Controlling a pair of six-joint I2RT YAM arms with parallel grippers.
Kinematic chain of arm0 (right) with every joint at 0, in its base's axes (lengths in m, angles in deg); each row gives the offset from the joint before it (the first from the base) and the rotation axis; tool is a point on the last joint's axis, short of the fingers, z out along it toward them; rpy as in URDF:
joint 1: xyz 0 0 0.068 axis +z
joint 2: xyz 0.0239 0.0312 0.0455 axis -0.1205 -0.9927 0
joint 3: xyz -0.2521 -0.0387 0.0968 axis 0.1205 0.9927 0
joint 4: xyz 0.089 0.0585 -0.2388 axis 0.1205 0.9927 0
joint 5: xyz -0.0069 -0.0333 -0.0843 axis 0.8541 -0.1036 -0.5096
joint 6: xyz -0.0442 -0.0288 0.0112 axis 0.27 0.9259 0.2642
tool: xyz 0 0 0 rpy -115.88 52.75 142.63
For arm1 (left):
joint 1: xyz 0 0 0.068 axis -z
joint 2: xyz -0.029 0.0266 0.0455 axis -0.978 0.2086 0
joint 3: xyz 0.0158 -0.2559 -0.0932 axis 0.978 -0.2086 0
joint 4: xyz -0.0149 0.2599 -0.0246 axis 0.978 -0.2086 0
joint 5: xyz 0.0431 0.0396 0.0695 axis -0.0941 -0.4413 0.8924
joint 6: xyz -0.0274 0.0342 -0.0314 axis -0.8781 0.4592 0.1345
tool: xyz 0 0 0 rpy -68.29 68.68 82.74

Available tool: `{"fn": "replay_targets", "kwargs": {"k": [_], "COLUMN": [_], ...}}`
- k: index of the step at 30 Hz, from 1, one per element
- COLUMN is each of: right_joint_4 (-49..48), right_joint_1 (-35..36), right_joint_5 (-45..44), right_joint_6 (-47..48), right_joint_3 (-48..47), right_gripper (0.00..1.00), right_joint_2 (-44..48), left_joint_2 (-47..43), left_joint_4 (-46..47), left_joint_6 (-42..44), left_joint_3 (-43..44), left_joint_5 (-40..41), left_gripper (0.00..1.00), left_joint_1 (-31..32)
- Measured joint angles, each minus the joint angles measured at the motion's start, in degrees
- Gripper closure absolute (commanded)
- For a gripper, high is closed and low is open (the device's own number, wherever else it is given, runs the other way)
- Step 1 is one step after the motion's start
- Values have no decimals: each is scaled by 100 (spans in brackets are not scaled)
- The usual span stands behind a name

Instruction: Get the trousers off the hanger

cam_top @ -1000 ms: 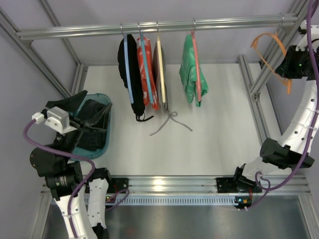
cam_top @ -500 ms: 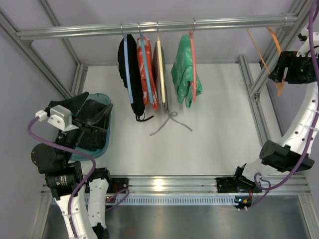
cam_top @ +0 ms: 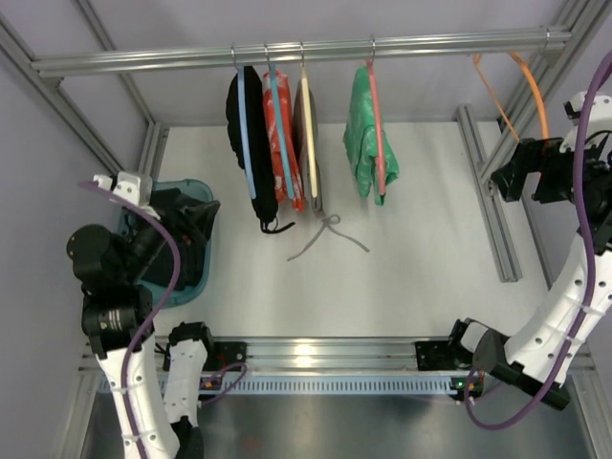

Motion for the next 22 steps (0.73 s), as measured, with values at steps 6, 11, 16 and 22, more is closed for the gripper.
{"fn": "replay_targets", "kwargs": {"k": [6, 11, 16, 22], "right_joint_4": [-42, -859, -1585, -1888], "right_joint_1": [11, 933, 2653, 3126], "right_joint_5": [1576, 1902, 1432, 1108], "right_joint_6": [66, -503, -1115, -1388], "right_joint_3": [785, 2232, 3462, 4009], "right_gripper": [1, 1, 0, 1], "right_joint_2": [636, 1305, 1821, 2310], "left_joint_2": [1139, 1672, 1547, 1060], "left_joint_4": [-1508, -2481, -2968, -3248], "left_joint_6": [562, 763, 828, 859], "left_joint_3": [610, 636, 636, 673], "left_joint_5": [168, 643, 960, 1283], "left_gripper": [2, 2, 2, 2], "left_joint_1": [0, -2, 0, 0]}}
